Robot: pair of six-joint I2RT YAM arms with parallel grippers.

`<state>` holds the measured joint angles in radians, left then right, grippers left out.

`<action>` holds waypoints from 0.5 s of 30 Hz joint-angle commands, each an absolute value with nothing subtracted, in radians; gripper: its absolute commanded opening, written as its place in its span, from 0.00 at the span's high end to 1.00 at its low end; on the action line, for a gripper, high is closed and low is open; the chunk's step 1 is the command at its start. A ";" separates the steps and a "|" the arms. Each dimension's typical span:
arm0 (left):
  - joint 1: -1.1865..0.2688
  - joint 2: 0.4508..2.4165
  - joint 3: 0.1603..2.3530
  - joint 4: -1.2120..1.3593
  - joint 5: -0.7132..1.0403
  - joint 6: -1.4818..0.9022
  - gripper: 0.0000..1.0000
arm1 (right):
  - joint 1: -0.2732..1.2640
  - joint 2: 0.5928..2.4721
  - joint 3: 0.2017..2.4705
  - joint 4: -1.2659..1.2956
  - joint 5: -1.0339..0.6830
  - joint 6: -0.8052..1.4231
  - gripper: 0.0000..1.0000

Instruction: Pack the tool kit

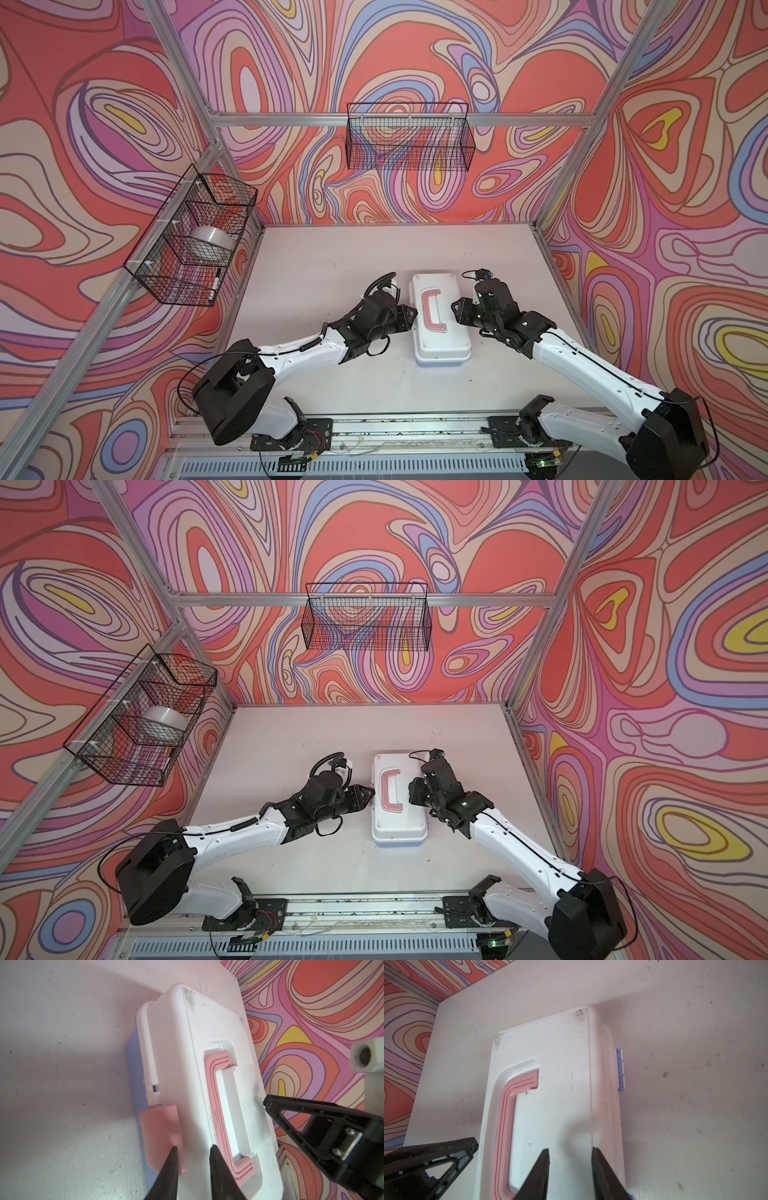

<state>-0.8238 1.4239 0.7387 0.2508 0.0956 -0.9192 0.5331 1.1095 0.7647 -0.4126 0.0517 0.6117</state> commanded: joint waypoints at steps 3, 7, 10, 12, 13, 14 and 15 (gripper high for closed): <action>-0.826 1.463 0.720 0.320 0.134 -0.941 0.78 | 0.539 1.124 0.755 -0.429 0.047 0.606 0.64; -0.825 1.474 0.701 0.344 0.139 -0.946 0.80 | 0.538 1.117 0.754 -0.434 0.055 0.604 0.64; -0.822 1.453 0.673 0.368 0.134 -0.934 0.80 | 0.538 1.117 0.758 -0.438 0.057 0.601 0.64; -0.820 1.424 0.649 0.359 0.104 -0.917 0.79 | 0.539 1.118 0.762 -0.443 0.058 0.599 0.64; -0.816 1.412 0.641 0.342 0.093 -0.911 0.76 | 0.539 1.119 0.764 -0.443 0.057 0.598 0.64; -0.815 1.393 0.628 0.322 0.074 -0.906 0.70 | 0.538 1.121 0.768 -0.447 0.057 0.594 0.64; -0.813 1.371 0.611 0.295 0.050 -0.893 0.62 | 0.539 1.118 0.773 -0.453 0.063 0.594 0.63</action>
